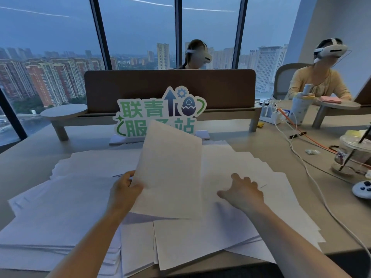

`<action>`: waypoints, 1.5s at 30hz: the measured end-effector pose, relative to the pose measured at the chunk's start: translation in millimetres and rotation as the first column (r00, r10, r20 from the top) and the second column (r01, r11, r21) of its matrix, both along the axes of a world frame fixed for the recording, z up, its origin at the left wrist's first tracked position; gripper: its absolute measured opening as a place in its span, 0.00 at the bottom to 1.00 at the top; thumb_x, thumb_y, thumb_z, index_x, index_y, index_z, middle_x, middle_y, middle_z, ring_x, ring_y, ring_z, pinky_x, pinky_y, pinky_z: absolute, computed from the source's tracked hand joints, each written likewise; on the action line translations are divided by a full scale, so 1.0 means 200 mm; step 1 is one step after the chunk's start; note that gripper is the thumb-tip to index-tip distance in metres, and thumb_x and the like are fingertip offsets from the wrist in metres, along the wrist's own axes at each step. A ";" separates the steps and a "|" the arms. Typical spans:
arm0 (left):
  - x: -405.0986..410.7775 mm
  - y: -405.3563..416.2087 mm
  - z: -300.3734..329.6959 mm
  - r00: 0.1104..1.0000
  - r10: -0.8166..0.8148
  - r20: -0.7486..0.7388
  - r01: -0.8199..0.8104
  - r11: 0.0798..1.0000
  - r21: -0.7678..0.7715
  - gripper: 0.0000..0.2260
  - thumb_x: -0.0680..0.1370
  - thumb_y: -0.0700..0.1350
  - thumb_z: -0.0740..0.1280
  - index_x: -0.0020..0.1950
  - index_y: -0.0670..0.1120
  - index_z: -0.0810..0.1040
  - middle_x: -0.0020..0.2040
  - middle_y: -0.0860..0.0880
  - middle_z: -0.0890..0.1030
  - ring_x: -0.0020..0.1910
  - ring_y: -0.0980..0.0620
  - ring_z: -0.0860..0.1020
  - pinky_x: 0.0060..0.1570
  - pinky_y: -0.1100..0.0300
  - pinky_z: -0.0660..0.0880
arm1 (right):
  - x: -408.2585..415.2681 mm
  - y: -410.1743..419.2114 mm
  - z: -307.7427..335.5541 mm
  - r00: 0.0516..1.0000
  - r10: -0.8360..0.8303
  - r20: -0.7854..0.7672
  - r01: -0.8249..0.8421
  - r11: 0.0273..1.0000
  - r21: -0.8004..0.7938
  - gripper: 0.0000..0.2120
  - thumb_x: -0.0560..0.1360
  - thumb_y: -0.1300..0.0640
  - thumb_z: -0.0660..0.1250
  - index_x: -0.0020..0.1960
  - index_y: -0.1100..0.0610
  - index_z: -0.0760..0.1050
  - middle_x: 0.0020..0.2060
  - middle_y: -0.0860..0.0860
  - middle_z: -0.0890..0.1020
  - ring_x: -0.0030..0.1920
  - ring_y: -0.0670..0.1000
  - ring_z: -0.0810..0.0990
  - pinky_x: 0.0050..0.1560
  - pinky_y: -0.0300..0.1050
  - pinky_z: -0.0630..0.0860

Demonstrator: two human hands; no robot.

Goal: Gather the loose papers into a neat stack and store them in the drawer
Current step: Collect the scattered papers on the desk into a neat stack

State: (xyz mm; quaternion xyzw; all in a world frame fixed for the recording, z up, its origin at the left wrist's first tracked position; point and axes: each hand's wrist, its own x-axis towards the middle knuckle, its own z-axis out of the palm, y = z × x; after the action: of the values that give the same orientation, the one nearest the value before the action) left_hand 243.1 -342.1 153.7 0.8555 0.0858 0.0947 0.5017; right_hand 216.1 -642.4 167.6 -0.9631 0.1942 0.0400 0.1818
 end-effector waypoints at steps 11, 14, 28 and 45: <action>-0.02 -0.12 0.01 0.947 -0.277 -0.163 0.302 0.940 0.156 0.16 0.65 0.43 0.69 0.52 0.56 0.79 0.47 0.46 0.85 0.46 0.46 0.83 0.51 0.51 0.79 | -0.01 -0.12 0.00 0.967 -0.122 -0.225 0.100 0.989 -0.108 0.41 0.56 0.31 0.76 0.61 0.52 0.70 0.55 0.54 0.77 0.58 0.58 0.75 0.56 0.51 0.71; -0.01 -0.13 -0.01 0.940 -0.295 -0.171 0.328 0.919 0.220 0.17 0.71 0.37 0.70 0.58 0.51 0.79 0.50 0.46 0.84 0.48 0.46 0.82 0.51 0.53 0.78 | 0.02 -0.13 0.02 0.961 -0.127 -0.245 0.116 0.992 -0.059 0.31 0.58 0.35 0.77 0.53 0.52 0.75 0.48 0.51 0.80 0.54 0.57 0.77 0.54 0.50 0.68; 0.00 -0.16 -0.01 0.937 -0.290 -0.192 0.343 0.861 0.374 0.14 0.73 0.38 0.69 0.57 0.49 0.77 0.58 0.47 0.79 0.52 0.50 0.74 0.51 0.60 0.67 | 0.05 -0.19 -0.03 0.972 -0.146 -0.186 0.164 0.983 0.086 0.13 0.64 0.48 0.73 0.41 0.52 0.73 0.44 0.51 0.78 0.52 0.56 0.77 0.52 0.49 0.68; 0.05 -0.18 0.01 0.915 -0.327 -0.235 0.382 0.891 0.246 0.23 0.72 0.44 0.74 0.66 0.46 0.75 0.61 0.47 0.79 0.54 0.49 0.76 0.60 0.51 0.73 | 0.15 -0.14 0.02 0.911 0.140 0.388 -0.314 0.846 0.431 0.12 0.75 0.66 0.63 0.45 0.53 0.84 0.40 0.48 0.86 0.43 0.53 0.83 0.45 0.51 0.80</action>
State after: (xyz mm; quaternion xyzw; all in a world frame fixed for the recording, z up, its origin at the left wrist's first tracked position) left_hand 253.2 -377.4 154.9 0.9253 -0.0404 -0.0680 0.3708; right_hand 245.4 -670.8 172.2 -0.8949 0.0263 -0.0587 0.4416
